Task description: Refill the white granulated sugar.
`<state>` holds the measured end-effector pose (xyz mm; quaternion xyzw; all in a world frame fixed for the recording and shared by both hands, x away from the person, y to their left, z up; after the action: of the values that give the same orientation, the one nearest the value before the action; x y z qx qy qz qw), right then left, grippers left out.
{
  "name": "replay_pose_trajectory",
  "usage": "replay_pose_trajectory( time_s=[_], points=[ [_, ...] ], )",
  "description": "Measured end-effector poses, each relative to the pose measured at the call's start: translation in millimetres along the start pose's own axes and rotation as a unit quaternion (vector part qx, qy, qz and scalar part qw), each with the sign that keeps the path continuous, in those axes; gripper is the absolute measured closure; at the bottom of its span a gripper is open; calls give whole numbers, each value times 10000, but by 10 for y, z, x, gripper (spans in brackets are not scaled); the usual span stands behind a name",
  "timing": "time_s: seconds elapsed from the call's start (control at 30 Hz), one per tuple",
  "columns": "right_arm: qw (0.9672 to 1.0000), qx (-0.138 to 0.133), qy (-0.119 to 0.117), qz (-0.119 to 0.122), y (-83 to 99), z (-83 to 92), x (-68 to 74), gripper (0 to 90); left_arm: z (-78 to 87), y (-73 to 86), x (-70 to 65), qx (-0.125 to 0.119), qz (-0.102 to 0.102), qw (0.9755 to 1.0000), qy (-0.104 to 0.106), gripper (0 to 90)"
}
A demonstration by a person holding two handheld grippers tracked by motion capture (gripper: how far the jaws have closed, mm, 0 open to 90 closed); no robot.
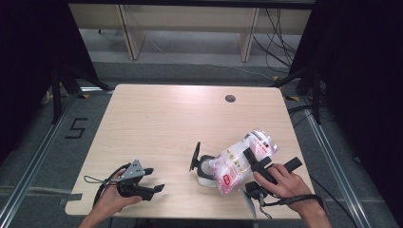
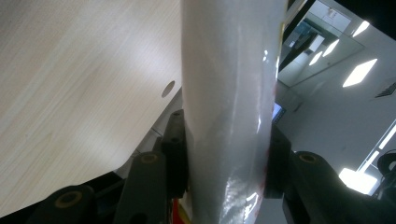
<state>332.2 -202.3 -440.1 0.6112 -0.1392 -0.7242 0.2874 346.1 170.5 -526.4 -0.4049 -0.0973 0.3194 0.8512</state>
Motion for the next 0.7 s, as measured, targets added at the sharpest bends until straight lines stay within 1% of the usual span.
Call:
replay_pose_trajectory(
  time_s=[0.07, 0.1, 0.13, 0.17, 0.2, 0.23, 0.3, 0.43, 0.5, 0.57, 0.6, 0.63, 0.67, 0.7],
  points=[
    [10000, -3, 4, 9, -1, -2, -4, 634, -6, 0, -10, -21, 29, 10000, 25, 241],
    [10000, -4, 8, 9, 0, -1, -7, 634, -5, 2, -4, -10, -6, 10000, 4, 241],
    [10000, -4, 10, 9, -1, -1, -9, 635, -6, 1, -6, -24, 3, 10000, 4, 241],
    [10000, -24, -38, 12, -1, -4, -10, 635, -5, 0, -4, -14, -3, 10000, 8, 241],
    [10000, -14, 13, -5, -1, -3, -7, 635, -4, -1, -4, -4, 10, 10000, 6, 241],
    [10000, -12, 7, -14, -1, -4, -4, 635, -6, 0, -11, -25, 49, 10000, 35, 242],
    [10000, -5, -9, -15, 0, -6, 2, 637, -14, 3, -9, -60, 51, 10000, 40, 241],
    [10000, 2, -13, -26, 0, -4, 8, 638, -13, 0, -12, -44, 41, 10000, 16, 241],
    [10000, -8, -28, -72, -5, -6, 15, 639, -20, 1, -11, -70, 39, 10000, 41, 241],
    [9999, 4, 22, -111, -10, -5, 23, 641, -20, 2, -11, -64, 47, 10000, 41, 241],
    [9999, 0, 33, -133, -12, -6, 33, 642, -23, 5, -10, -99, 34, 9999, 42, 241],
    [10000, -19, 31, -74, -10, -9, 33, 643, -22, 5, -11, -99, 39, 9999, 41, 241],
    [10000, -15, 6, -92, -9, -9, 44, 645, -17, 4, -11, -72, 31, 10000, 30, 241],
    [9999, -4, 9, -161, -10, -8, 61, 645, -13, 3, -12, -59, 32, 10000, 17, 241]
  ],
)
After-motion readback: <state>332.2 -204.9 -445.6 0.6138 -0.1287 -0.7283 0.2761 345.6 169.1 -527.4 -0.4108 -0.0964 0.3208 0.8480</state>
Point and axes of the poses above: each handheld gripper's, and its own axes: z roughly backward along the jaws, y roughly out of its underside, x roughly to its left, the point moved 3 cm from there along -z, roughly forward along the jaws, and after that the axes turned 5 degrees about x, right-handed, at the moved point
